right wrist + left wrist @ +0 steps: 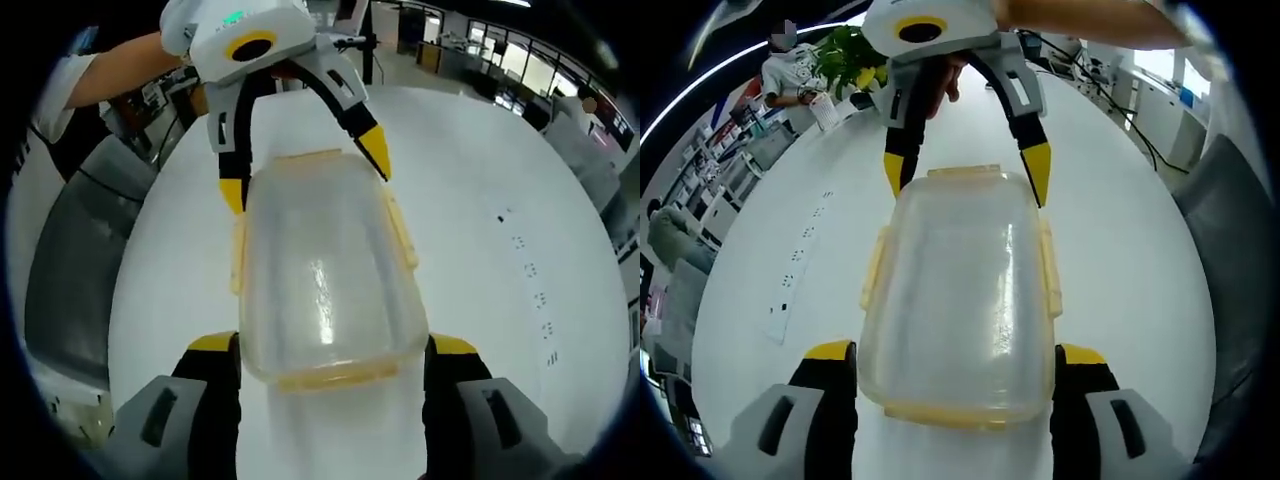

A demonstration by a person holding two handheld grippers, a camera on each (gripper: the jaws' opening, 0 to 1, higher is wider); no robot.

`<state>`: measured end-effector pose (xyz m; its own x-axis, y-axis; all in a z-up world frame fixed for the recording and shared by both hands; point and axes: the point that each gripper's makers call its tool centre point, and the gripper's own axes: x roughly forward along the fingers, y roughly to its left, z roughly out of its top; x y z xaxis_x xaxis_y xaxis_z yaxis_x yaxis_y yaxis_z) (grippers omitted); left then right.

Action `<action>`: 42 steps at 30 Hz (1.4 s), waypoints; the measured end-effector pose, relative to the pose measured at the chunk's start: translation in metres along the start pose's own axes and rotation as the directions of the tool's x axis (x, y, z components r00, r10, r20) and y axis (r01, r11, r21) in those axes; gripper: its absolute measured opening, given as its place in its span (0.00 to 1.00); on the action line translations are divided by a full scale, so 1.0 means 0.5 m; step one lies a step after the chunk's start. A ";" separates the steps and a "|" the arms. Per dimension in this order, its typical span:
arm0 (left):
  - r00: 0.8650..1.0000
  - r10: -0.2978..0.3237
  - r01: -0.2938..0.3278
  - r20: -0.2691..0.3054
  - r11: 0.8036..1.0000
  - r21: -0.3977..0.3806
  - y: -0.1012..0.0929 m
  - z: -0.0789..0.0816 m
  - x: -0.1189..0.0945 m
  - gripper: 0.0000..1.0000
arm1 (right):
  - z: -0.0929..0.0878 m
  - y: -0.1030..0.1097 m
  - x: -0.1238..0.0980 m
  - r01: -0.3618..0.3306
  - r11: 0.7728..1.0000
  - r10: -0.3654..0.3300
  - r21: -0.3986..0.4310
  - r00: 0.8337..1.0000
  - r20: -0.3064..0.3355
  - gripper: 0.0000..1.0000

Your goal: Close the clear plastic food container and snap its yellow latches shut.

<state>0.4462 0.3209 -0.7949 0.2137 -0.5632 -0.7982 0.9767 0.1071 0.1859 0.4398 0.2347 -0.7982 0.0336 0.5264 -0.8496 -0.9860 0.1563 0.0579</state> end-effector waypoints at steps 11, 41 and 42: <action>0.987 0.123 -0.113 0.106 0.989 -0.097 0.018 0.021 -0.041 0.83 | 0.011 -0.004 -0.028 0.067 0.997 -0.069 0.046 0.996 0.057 0.77; 0.836 0.501 -0.348 0.225 0.800 -0.489 -0.038 -0.016 -0.194 0.85 | 0.034 0.080 -0.136 0.228 0.937 -0.301 0.264 0.911 0.281 0.73; 0.831 0.508 -0.353 0.227 0.797 -0.491 -0.042 -0.018 -0.198 0.86 | 0.032 0.082 -0.138 0.232 0.935 -0.307 0.269 0.909 0.283 0.73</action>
<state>0.4045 0.3816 -0.7249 0.6695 -0.5993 -0.4389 0.7119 0.6862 0.1490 0.3997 0.2184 -0.7289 0.3794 0.6671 -0.6411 -0.8699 0.4933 -0.0015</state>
